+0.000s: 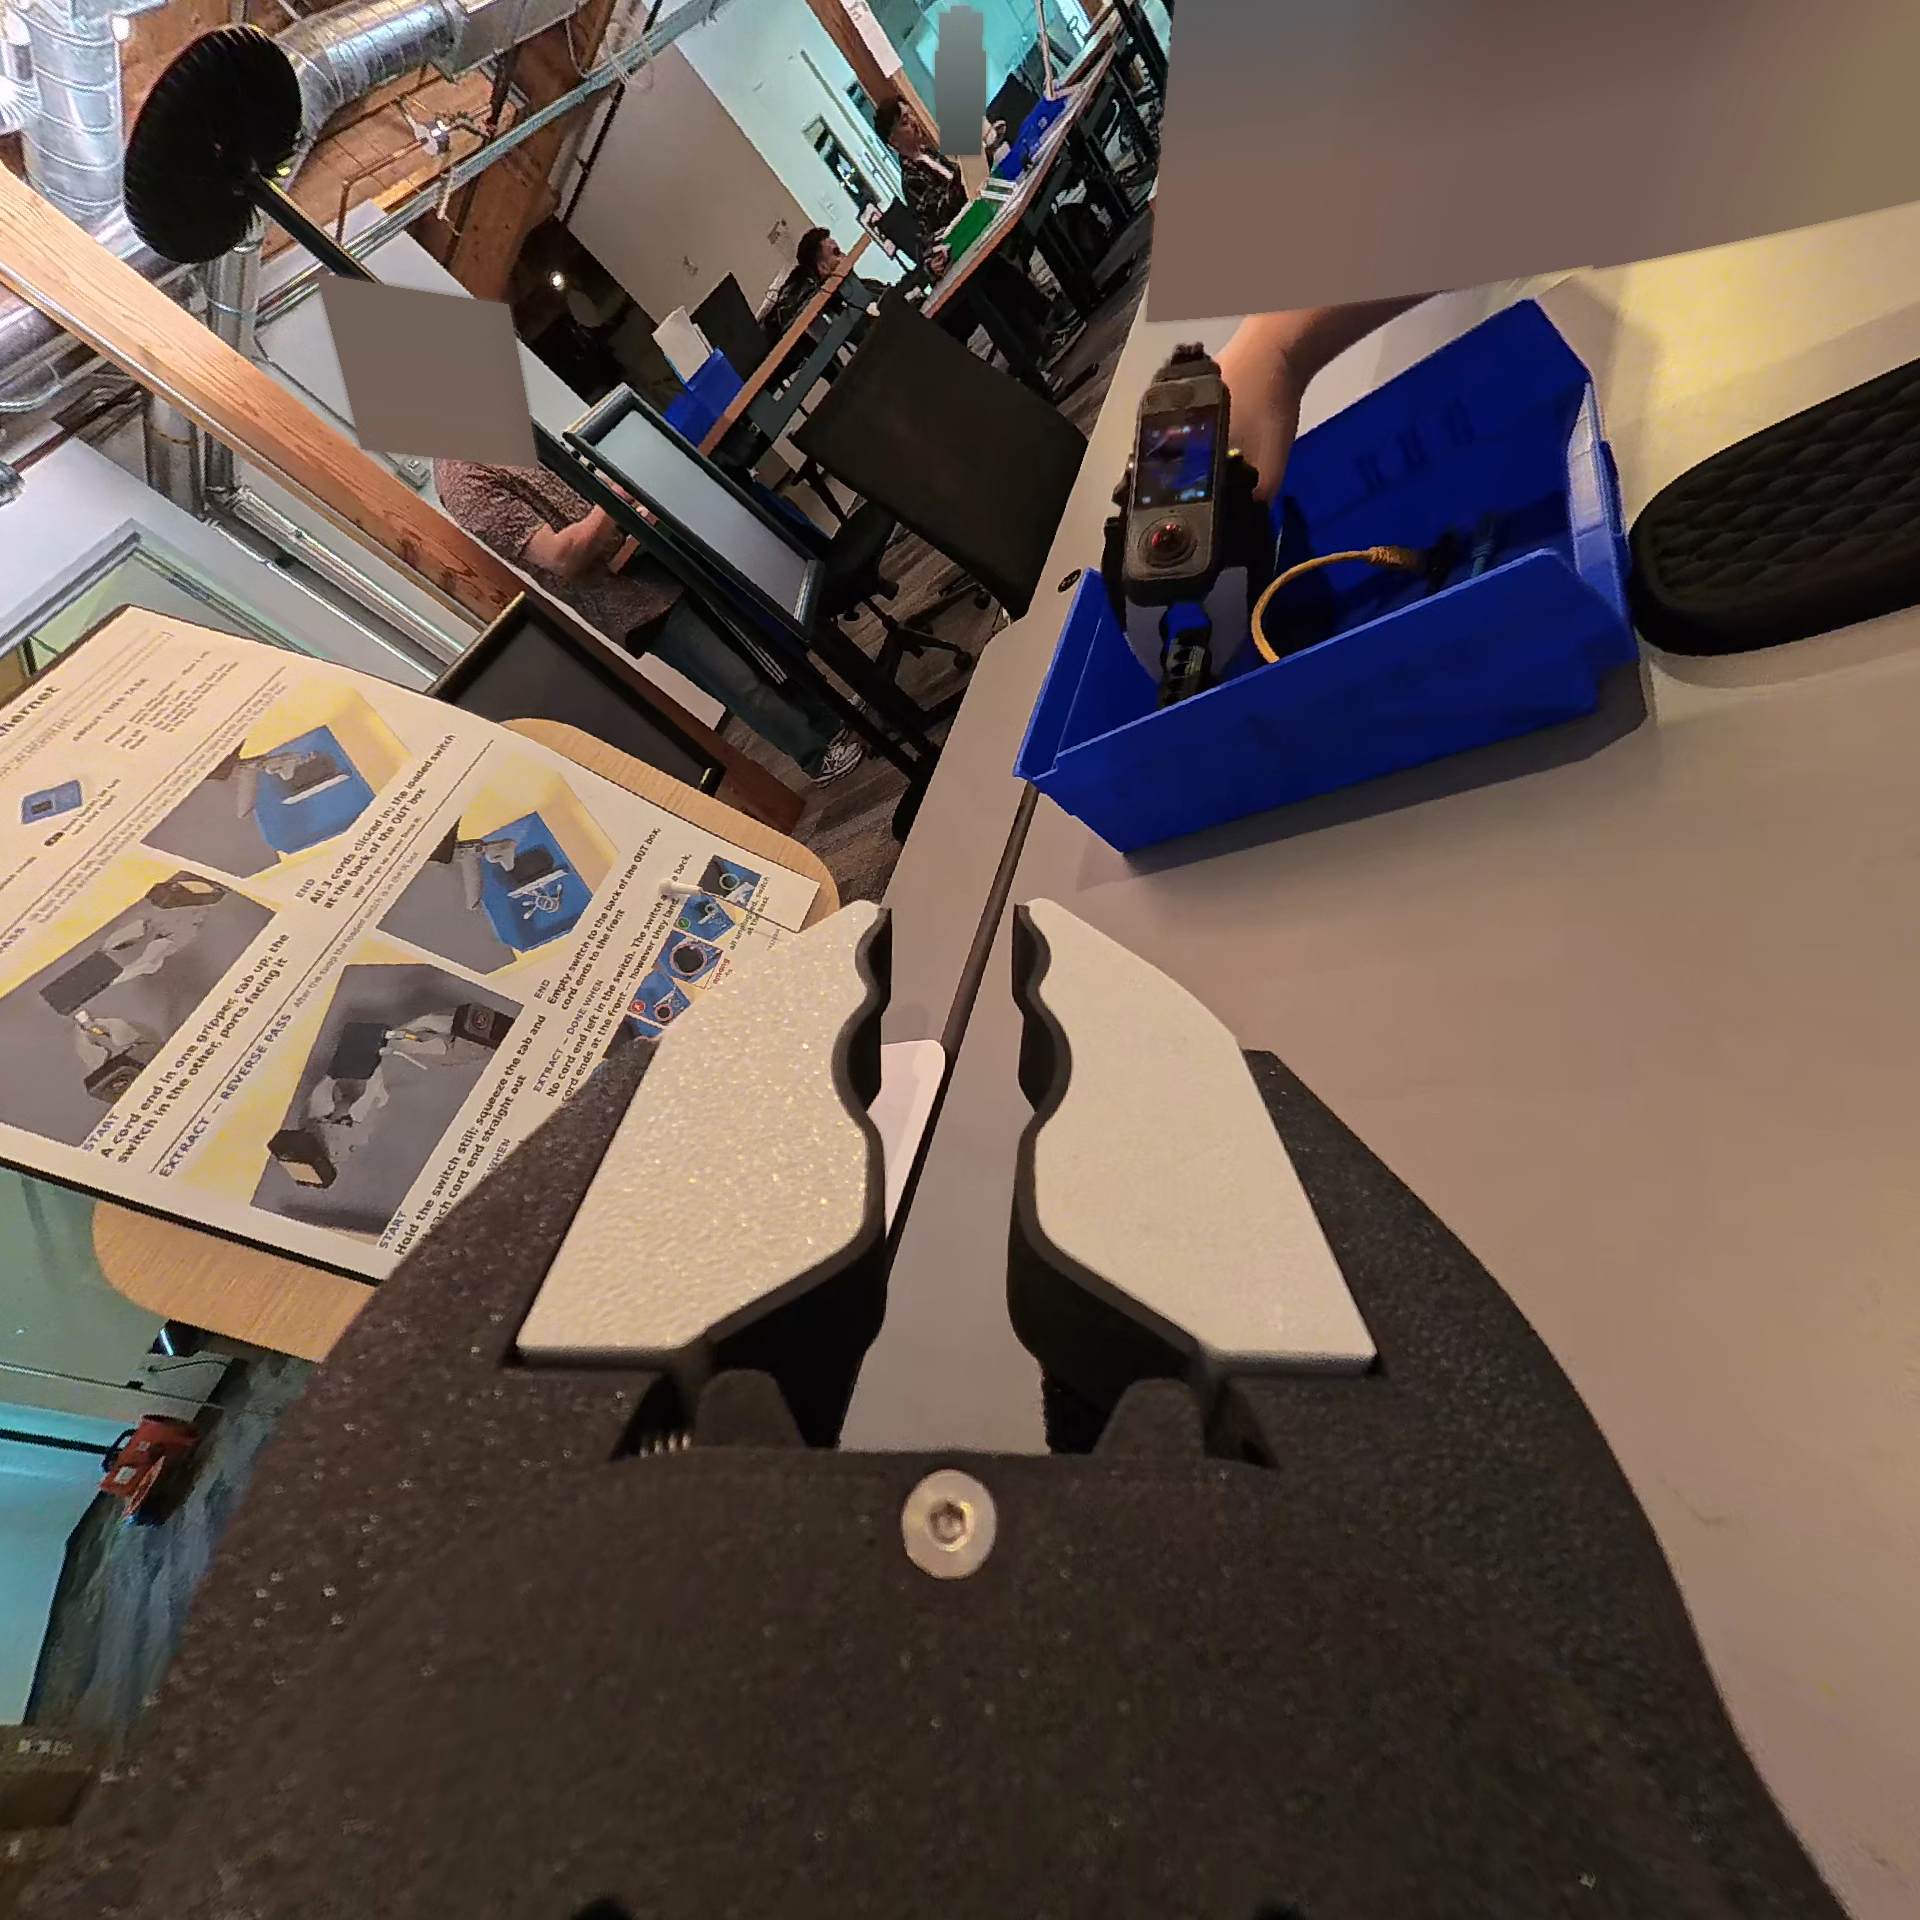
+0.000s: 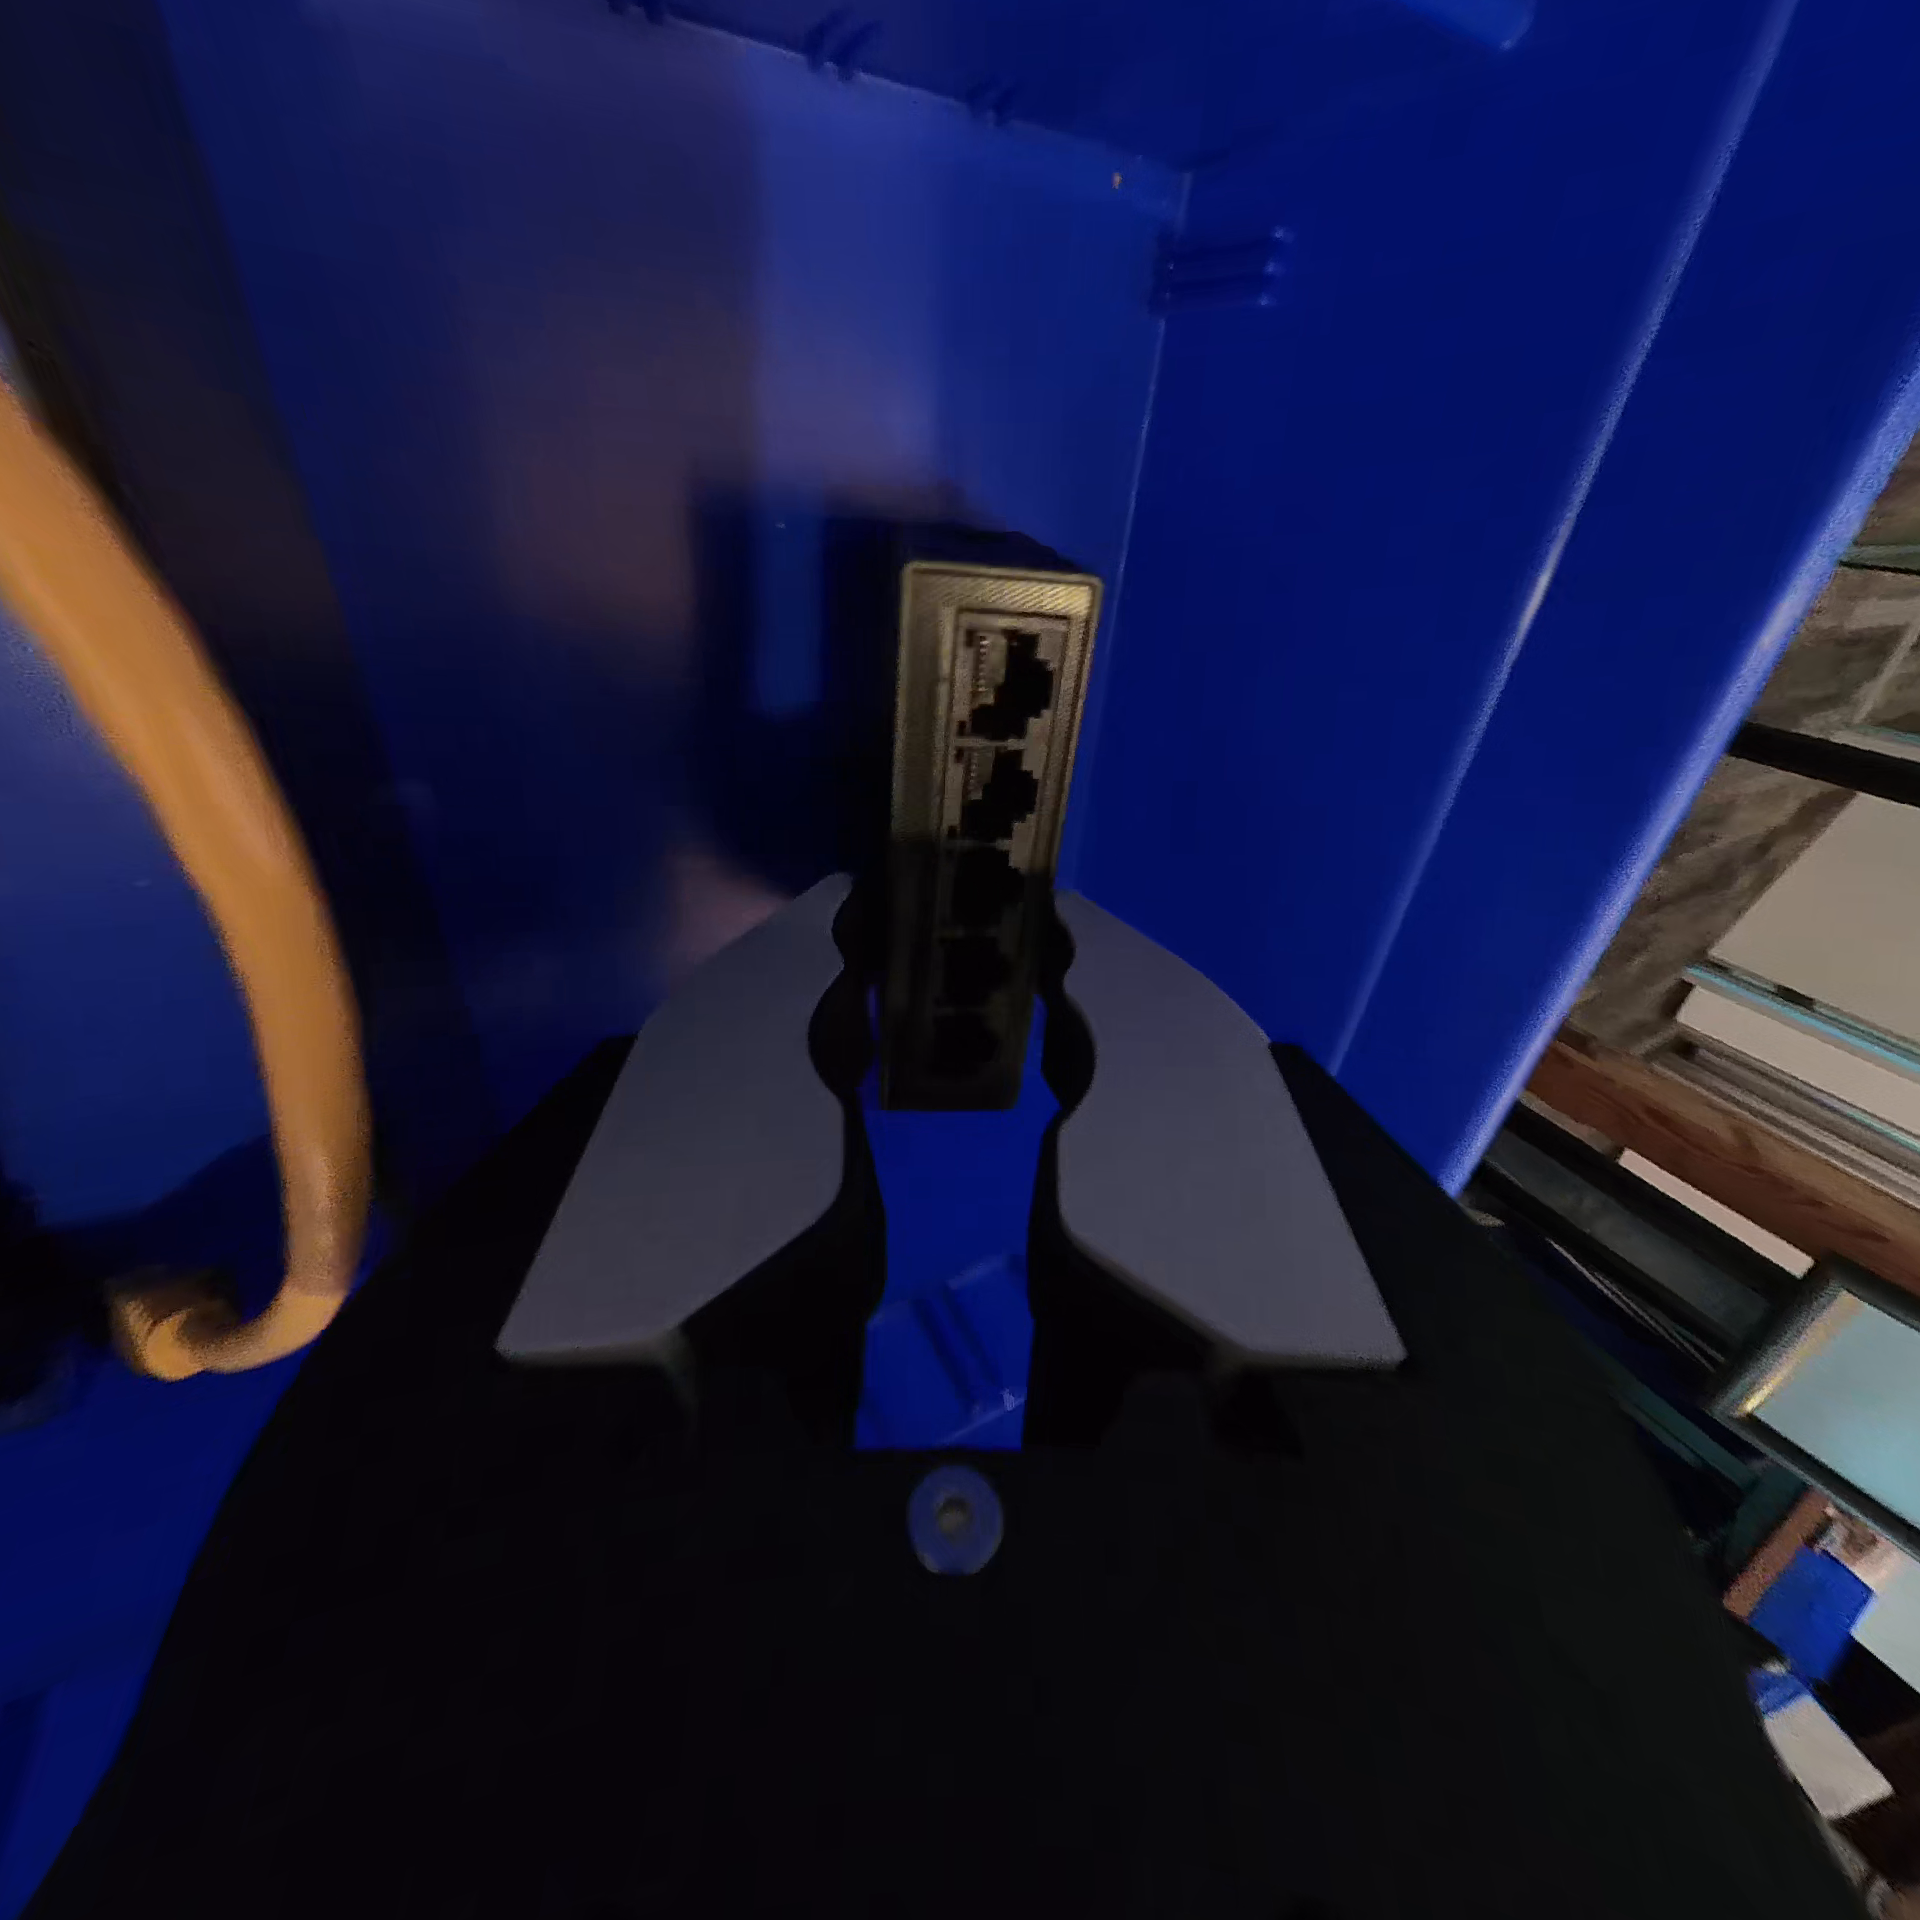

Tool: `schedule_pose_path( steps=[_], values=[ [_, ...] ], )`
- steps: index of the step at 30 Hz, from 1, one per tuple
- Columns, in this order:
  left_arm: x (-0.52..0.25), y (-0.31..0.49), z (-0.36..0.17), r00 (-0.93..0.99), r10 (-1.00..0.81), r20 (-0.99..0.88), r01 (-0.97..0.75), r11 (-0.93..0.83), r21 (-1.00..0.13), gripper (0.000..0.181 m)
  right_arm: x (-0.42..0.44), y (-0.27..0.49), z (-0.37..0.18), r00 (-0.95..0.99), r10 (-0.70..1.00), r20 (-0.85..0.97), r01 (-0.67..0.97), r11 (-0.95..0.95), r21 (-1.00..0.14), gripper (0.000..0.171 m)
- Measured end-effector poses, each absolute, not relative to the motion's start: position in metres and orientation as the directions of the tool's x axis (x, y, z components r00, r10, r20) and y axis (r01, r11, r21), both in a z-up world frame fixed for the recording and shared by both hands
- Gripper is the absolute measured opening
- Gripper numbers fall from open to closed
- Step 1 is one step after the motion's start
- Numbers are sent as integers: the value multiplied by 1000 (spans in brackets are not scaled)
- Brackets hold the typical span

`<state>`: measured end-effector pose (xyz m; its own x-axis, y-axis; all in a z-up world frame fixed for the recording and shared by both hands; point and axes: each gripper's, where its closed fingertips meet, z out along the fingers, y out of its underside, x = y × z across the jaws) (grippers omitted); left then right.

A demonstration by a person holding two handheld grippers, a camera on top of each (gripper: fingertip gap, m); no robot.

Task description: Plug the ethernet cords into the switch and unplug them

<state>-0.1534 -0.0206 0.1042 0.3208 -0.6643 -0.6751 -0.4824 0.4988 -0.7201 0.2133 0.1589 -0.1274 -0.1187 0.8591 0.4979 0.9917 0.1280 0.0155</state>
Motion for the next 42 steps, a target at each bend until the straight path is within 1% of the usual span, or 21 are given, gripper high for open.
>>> schedule_pose_path(
  steps=[3,5,8,14,17,24,26,42],
  values=[
    [-153,-20,104,320,-664,-675,-484,498,-719,22,215,169,-127,-105,830,548,994,105,31,28],
    [-153,-20,103,320,-665,-675,-485,497,-720,22,213,170,-127,-86,834,544,995,96,9,28],
    [-153,-19,102,320,-668,-672,-487,493,-721,22,214,175,-127,-98,815,571,995,96,34,28],
    [-152,-17,99,316,-670,-672,-498,485,-719,22,213,173,-127,-78,836,542,996,86,10,29],
    [-153,-16,98,320,-670,-670,-502,480,-719,22,213,172,-127,-98,833,545,994,104,20,29],
    [-152,-18,102,324,-662,-676,-495,490,-717,21,218,168,-129,-85,852,516,996,80,31,29],
    [-152,-19,102,324,-662,-676,-493,492,-718,22,220,166,-129,-73,860,504,997,66,32,32],
    [-151,-26,110,328,-646,-689,-480,514,-711,21,234,148,-119,-73,894,443,992,21,121,35]
  ],
)
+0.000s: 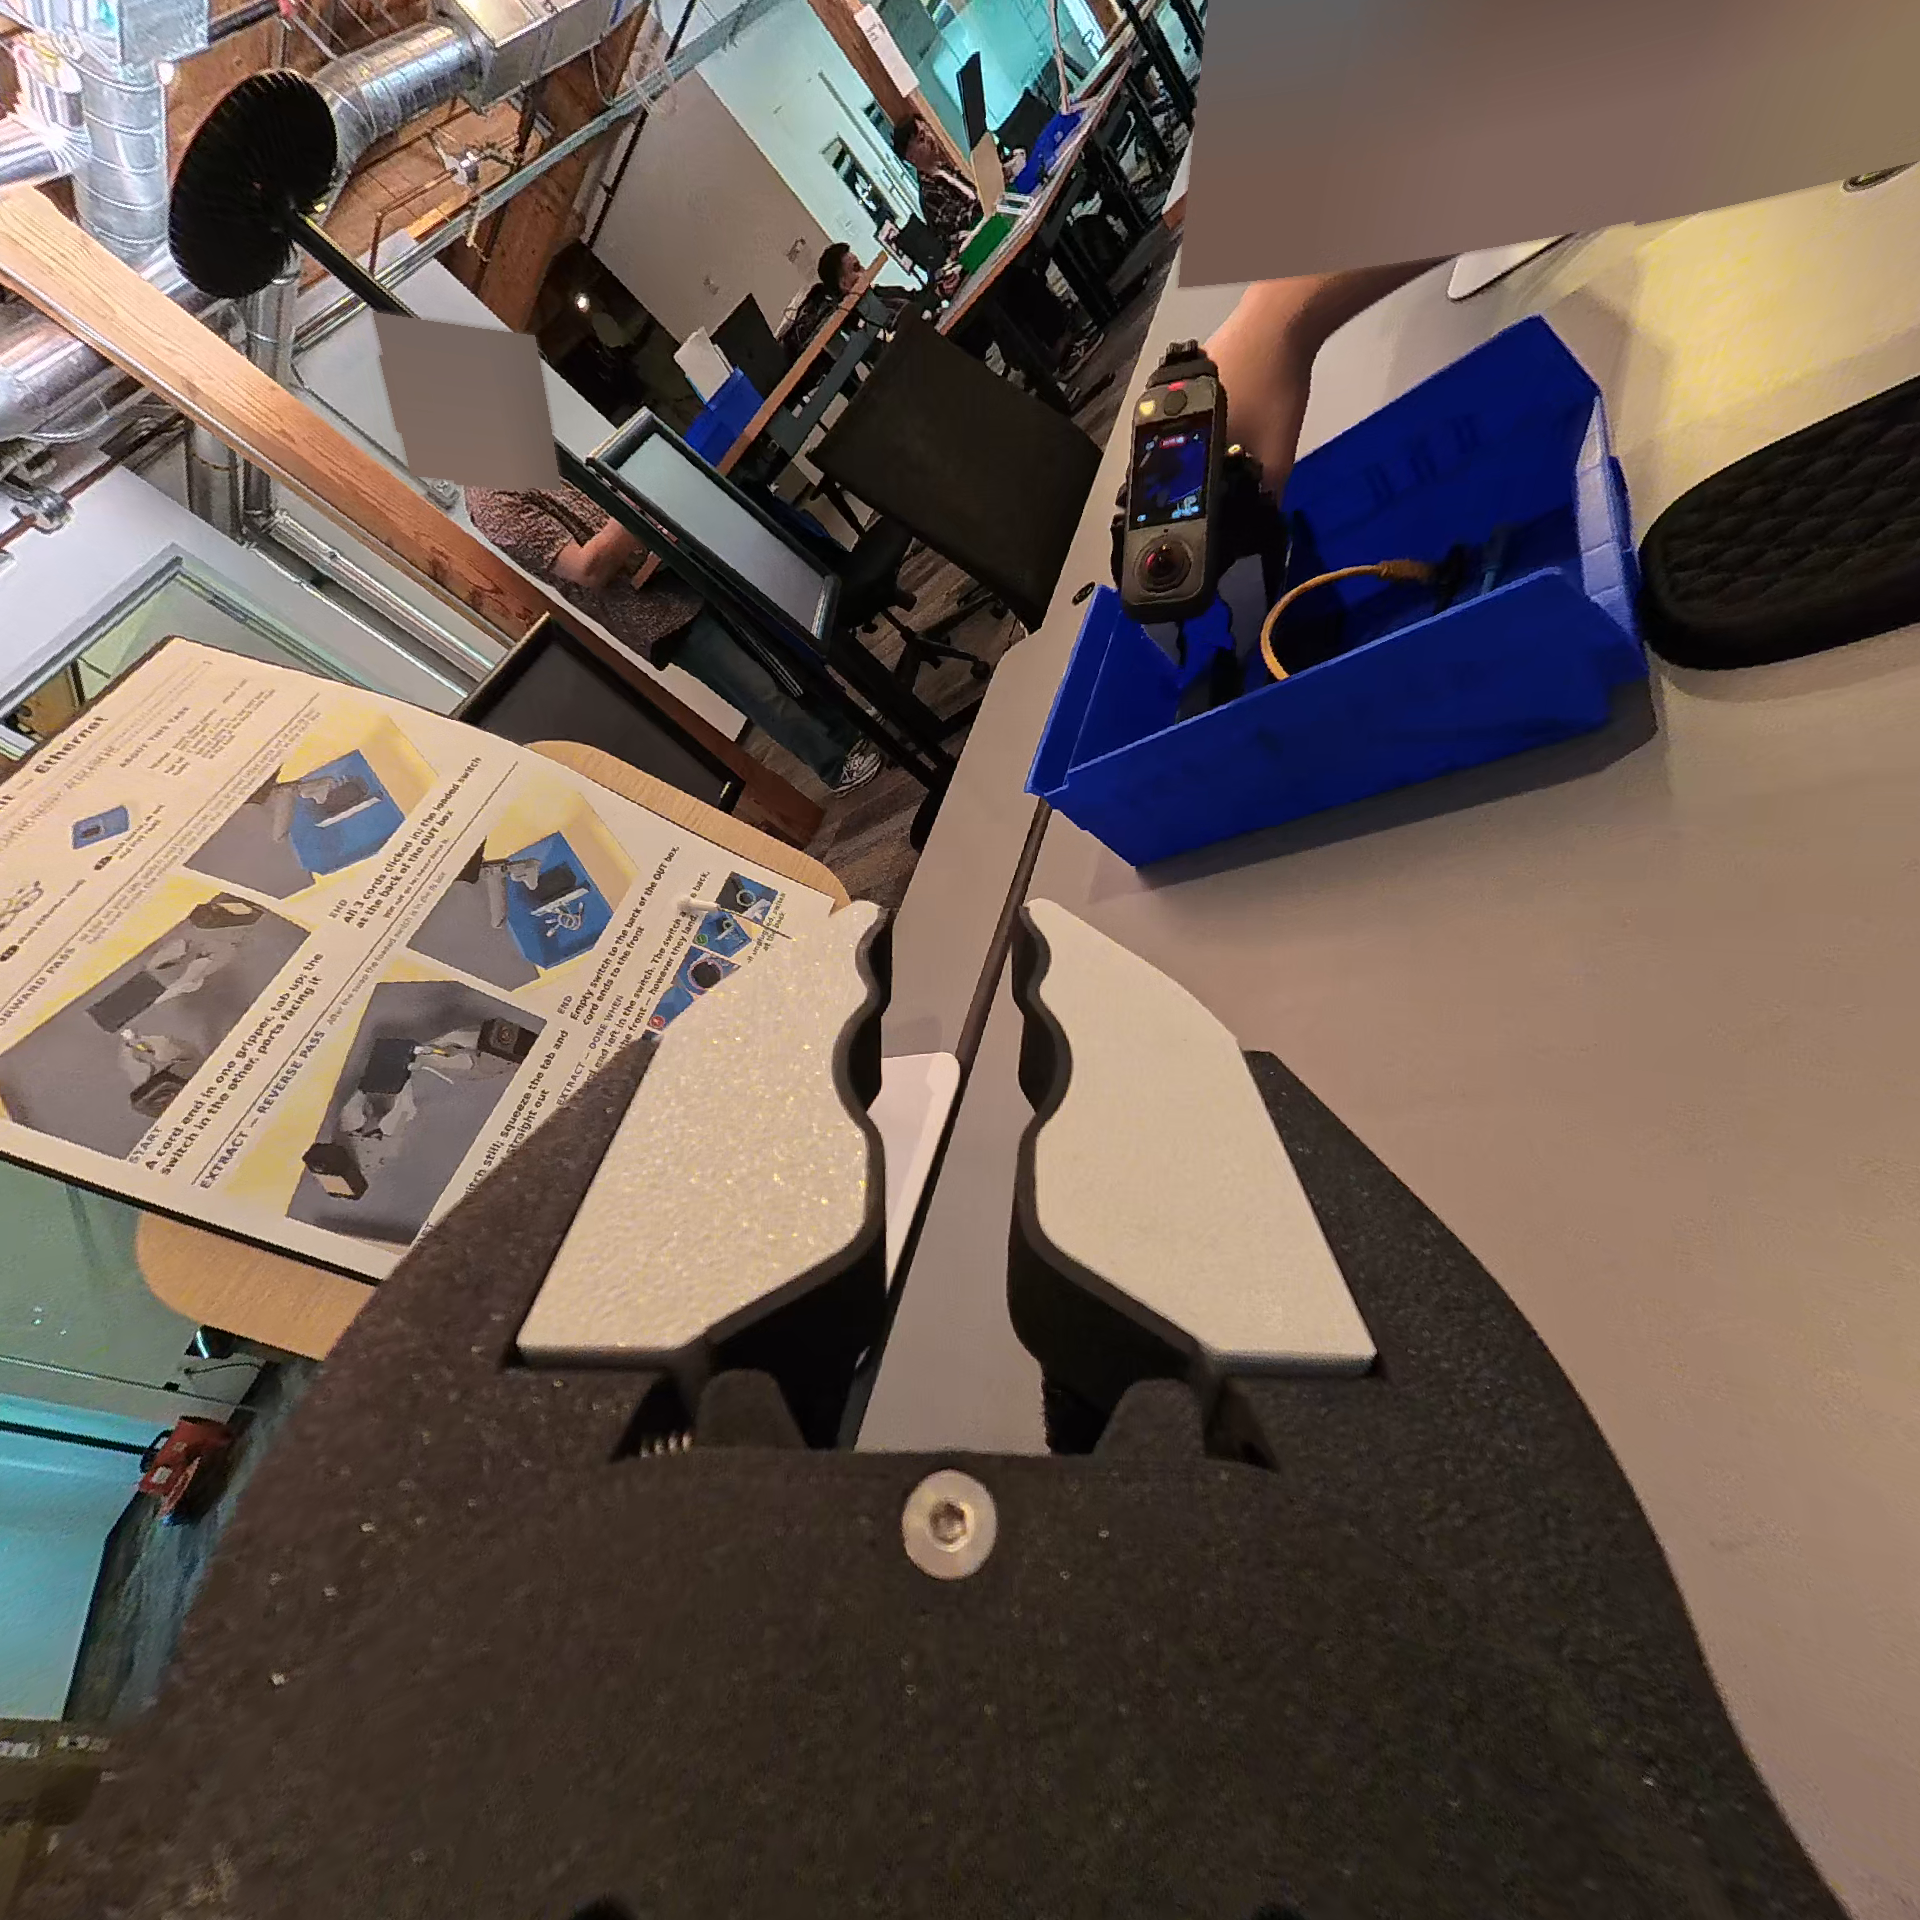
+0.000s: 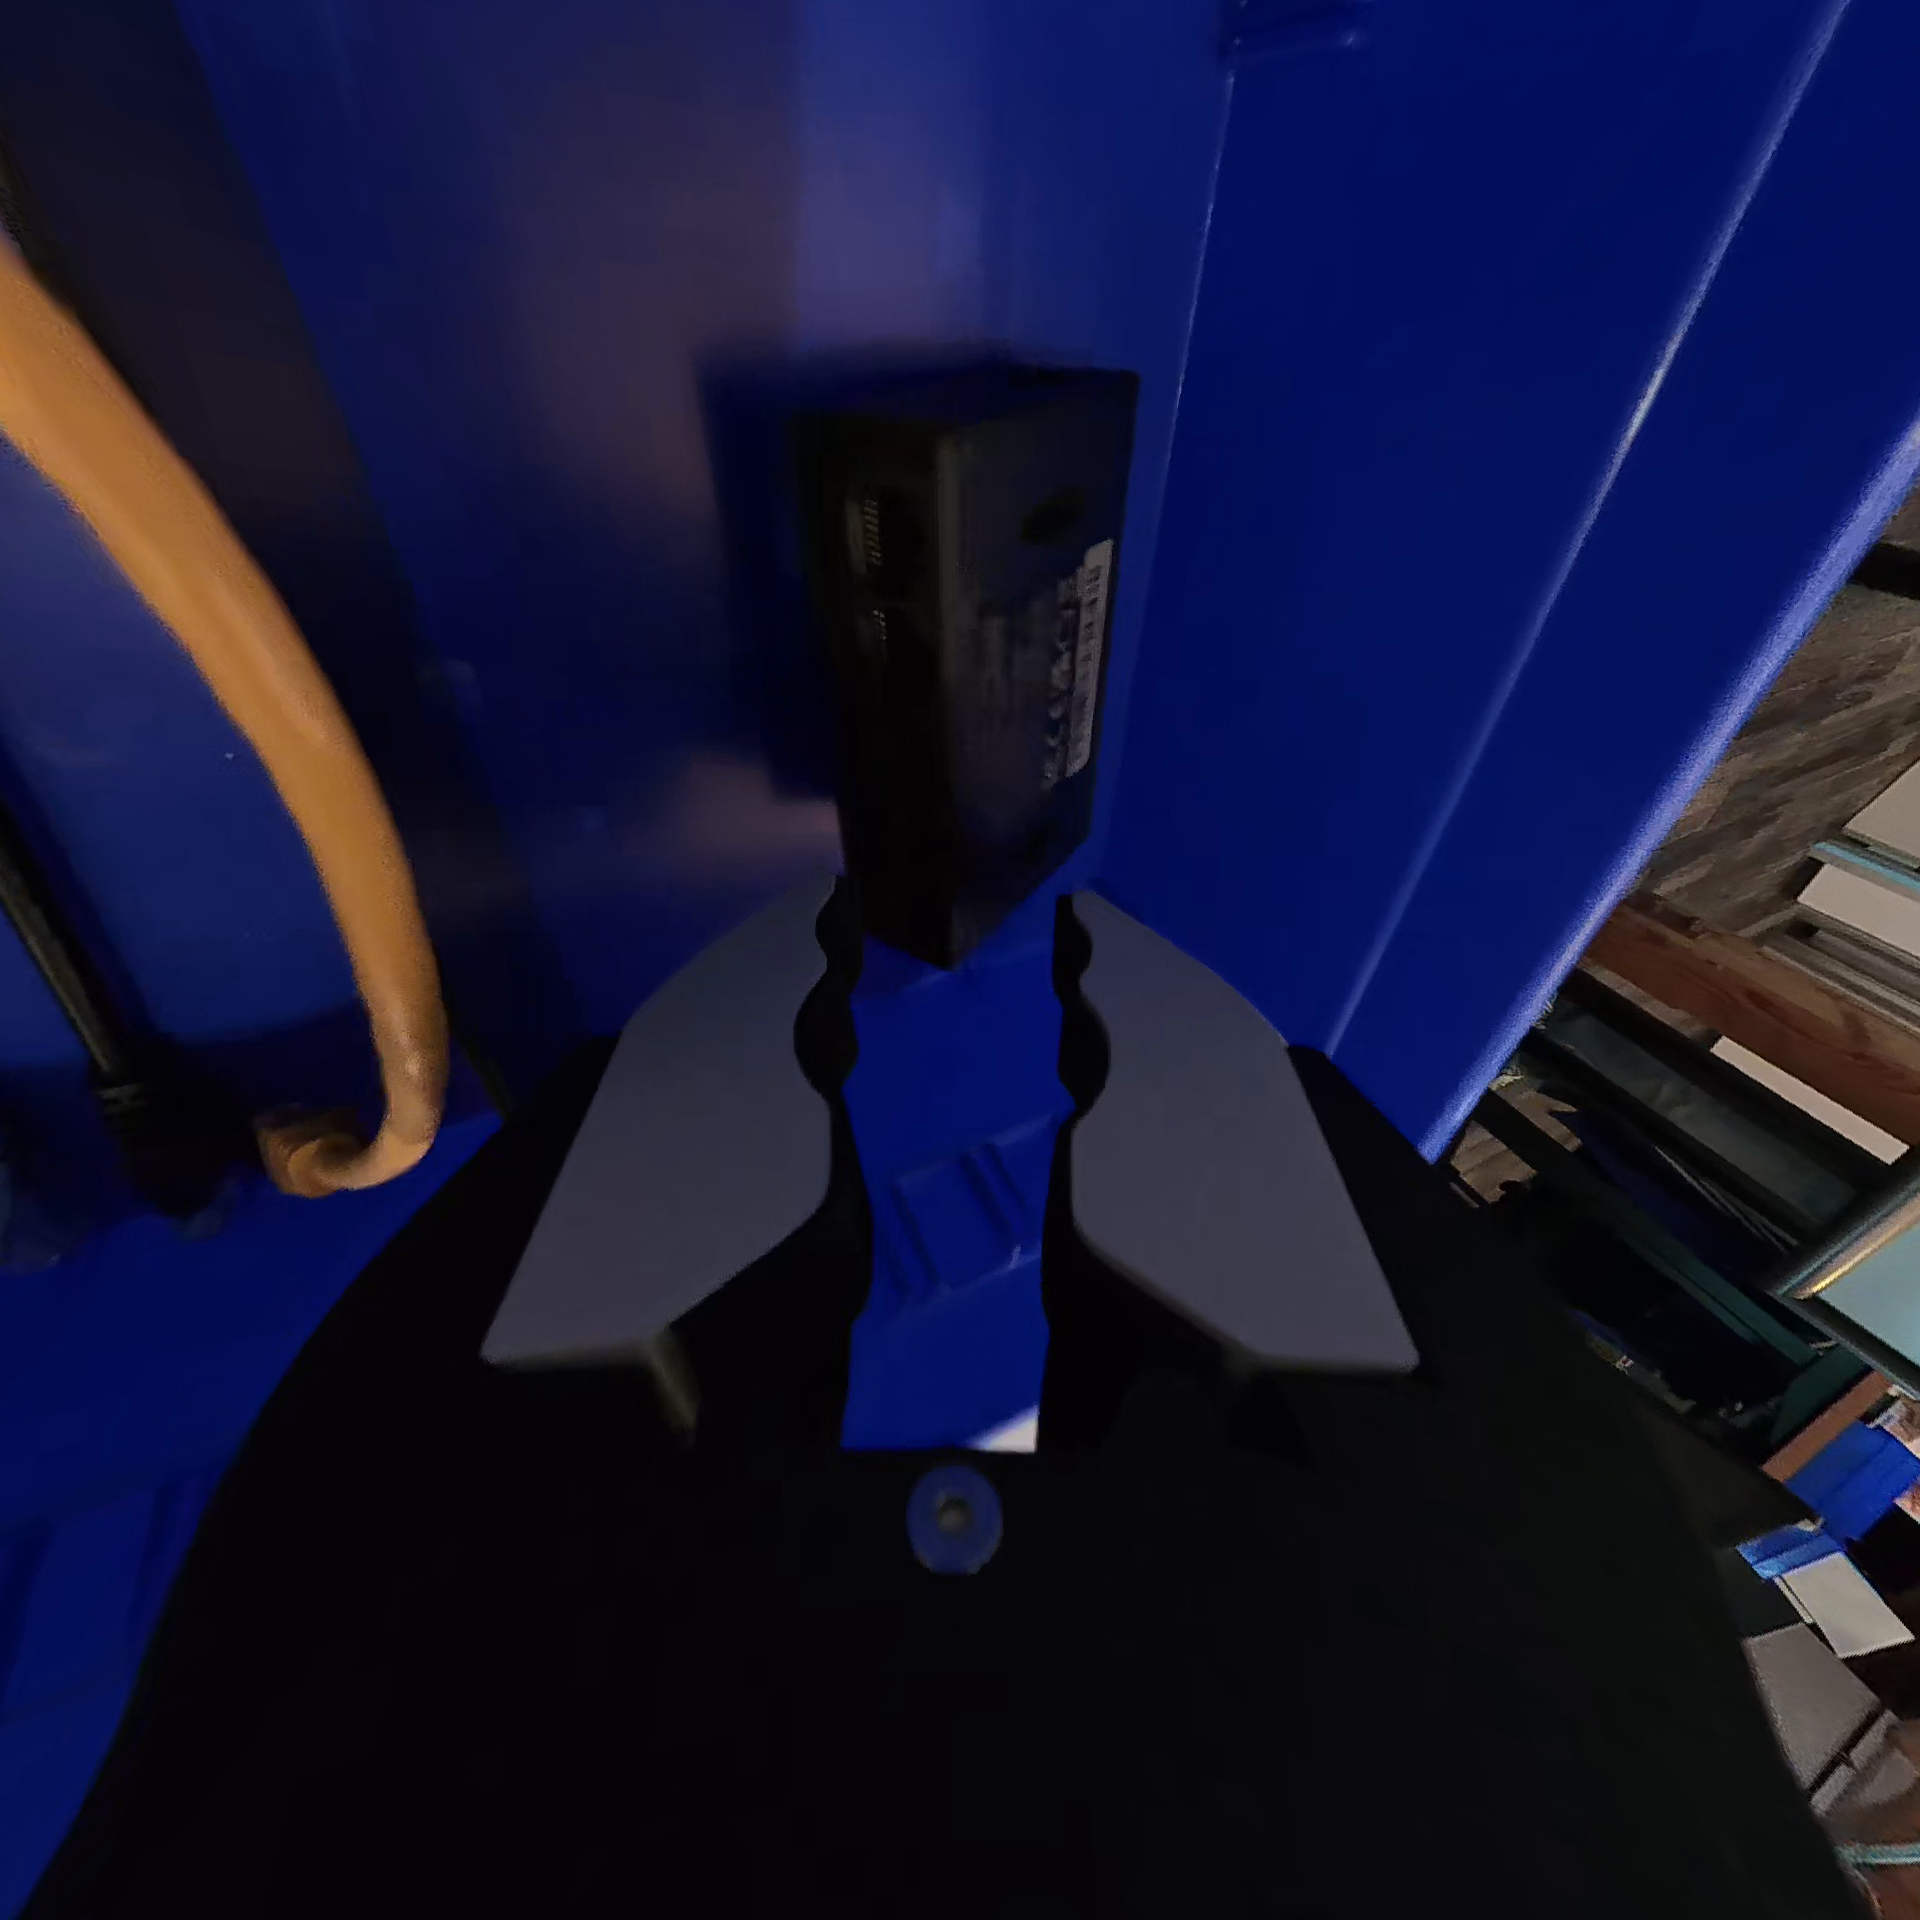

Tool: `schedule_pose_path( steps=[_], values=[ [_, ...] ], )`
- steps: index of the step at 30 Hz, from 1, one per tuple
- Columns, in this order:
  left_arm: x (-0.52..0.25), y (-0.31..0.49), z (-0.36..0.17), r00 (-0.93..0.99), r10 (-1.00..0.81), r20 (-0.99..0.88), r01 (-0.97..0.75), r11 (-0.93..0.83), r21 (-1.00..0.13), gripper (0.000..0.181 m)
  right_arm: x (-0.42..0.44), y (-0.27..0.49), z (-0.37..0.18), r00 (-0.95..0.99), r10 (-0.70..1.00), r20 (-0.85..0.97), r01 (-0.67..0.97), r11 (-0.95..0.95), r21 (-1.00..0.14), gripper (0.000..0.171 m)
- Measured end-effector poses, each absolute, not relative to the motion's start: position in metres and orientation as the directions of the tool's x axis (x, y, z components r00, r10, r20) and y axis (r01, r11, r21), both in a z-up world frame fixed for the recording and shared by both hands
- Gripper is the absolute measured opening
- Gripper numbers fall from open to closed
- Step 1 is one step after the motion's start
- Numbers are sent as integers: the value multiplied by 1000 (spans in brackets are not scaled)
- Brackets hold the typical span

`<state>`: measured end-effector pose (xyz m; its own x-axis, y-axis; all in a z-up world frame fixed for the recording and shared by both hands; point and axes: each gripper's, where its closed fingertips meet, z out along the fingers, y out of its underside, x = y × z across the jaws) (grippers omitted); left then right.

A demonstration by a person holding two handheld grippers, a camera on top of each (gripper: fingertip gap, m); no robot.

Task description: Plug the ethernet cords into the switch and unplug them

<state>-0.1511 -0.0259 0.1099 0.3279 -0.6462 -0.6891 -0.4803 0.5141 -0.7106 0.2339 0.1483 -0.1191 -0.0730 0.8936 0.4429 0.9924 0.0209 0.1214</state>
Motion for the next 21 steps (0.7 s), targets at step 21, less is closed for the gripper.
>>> schedule_pose_path(
  steps=[21],
  values=[
    [-175,-29,135,429,-621,-656,-446,486,-752,21,270,41,141,471,216,856,882,-143,-449,46]
  ],
)
